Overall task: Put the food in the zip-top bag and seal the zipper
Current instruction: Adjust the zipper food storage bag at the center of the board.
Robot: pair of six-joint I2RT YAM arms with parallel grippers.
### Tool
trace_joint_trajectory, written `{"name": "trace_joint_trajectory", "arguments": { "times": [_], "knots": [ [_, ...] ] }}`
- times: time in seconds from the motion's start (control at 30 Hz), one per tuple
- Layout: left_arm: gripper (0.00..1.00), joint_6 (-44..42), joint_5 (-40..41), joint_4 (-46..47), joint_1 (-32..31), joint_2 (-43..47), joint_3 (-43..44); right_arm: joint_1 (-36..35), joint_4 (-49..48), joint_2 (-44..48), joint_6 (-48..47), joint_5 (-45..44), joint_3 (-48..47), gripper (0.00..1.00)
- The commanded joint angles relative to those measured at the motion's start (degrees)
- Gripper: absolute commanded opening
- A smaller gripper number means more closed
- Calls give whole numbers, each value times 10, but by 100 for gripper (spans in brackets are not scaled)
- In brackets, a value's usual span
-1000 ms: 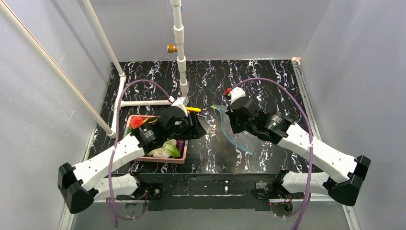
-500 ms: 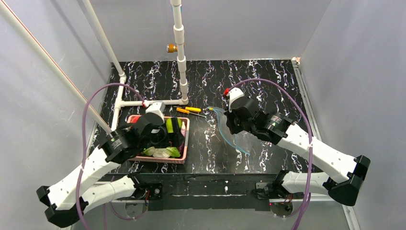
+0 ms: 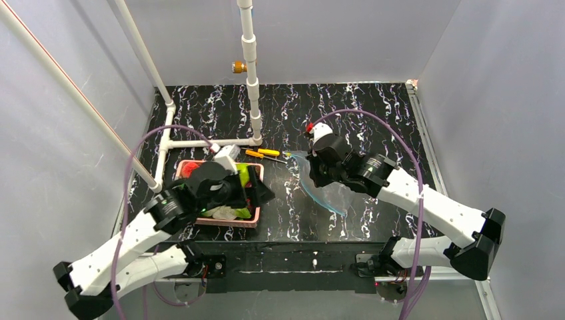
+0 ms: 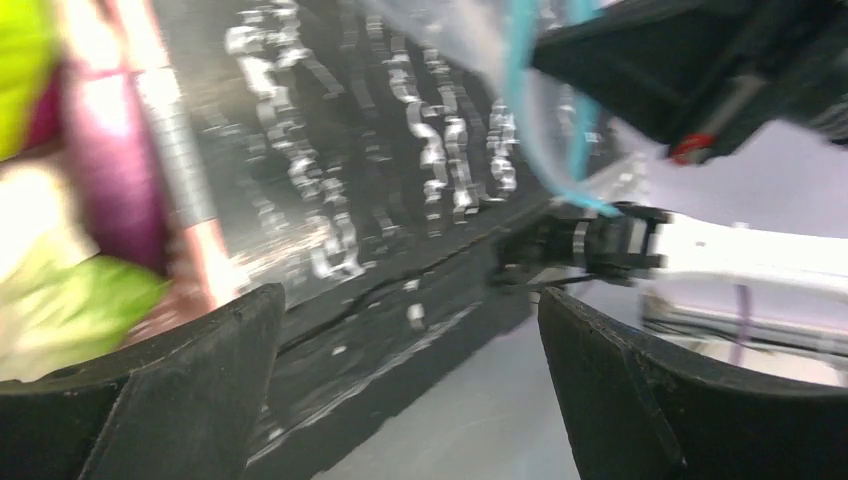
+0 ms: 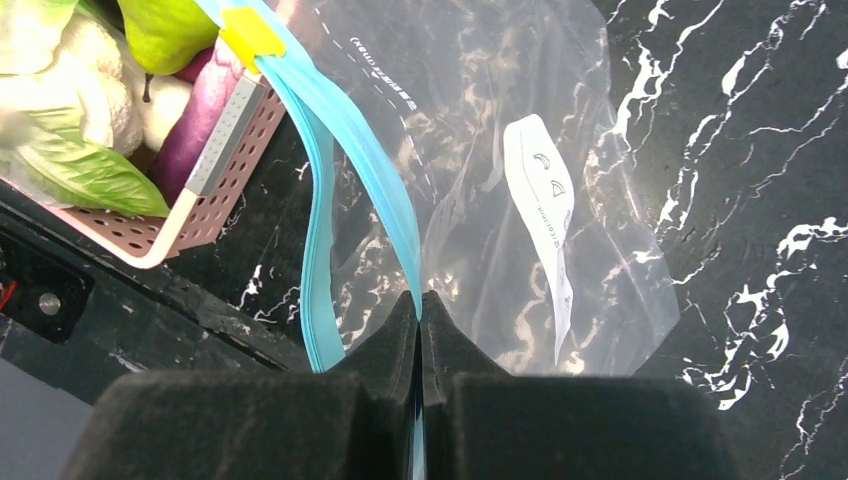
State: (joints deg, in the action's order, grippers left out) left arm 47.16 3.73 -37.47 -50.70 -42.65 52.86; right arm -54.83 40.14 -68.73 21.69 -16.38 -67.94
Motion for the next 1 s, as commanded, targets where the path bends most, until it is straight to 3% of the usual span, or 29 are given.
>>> {"name": "trace_joint_trajectory", "arguments": {
  "times": [0.0,0.13,0.3,0.6,0.63,0.73,0.77,0.9,0.97],
  "knots": [
    [98,29,-141,264,1,-89,-4,-3,-15,-15,28,28,-41,1],
    [90,30,-156,299,0,-182,31,-4,-14,-21,41,43,-52,1],
    [60,34,-121,322,-9,-224,20,-4,-13,-23,43,55,-64,1],
    [39,15,-61,266,-20,-262,37,-8,-10,-15,44,48,-74,1],
    [35,10,-52,258,-21,-268,41,-10,-8,-16,44,45,-76,1],
    [4,-6,-2,218,-21,-274,58,-15,14,-26,38,17,-83,1],
    [0,-10,10,208,-21,-272,65,-18,26,-28,33,-1,-83,1],
    [0,-5,44,175,-21,-257,82,-43,92,-40,22,-137,-82,1],
    [0,11,43,179,-21,-253,78,-59,116,-49,27,-167,-88,9]
  ]
}}
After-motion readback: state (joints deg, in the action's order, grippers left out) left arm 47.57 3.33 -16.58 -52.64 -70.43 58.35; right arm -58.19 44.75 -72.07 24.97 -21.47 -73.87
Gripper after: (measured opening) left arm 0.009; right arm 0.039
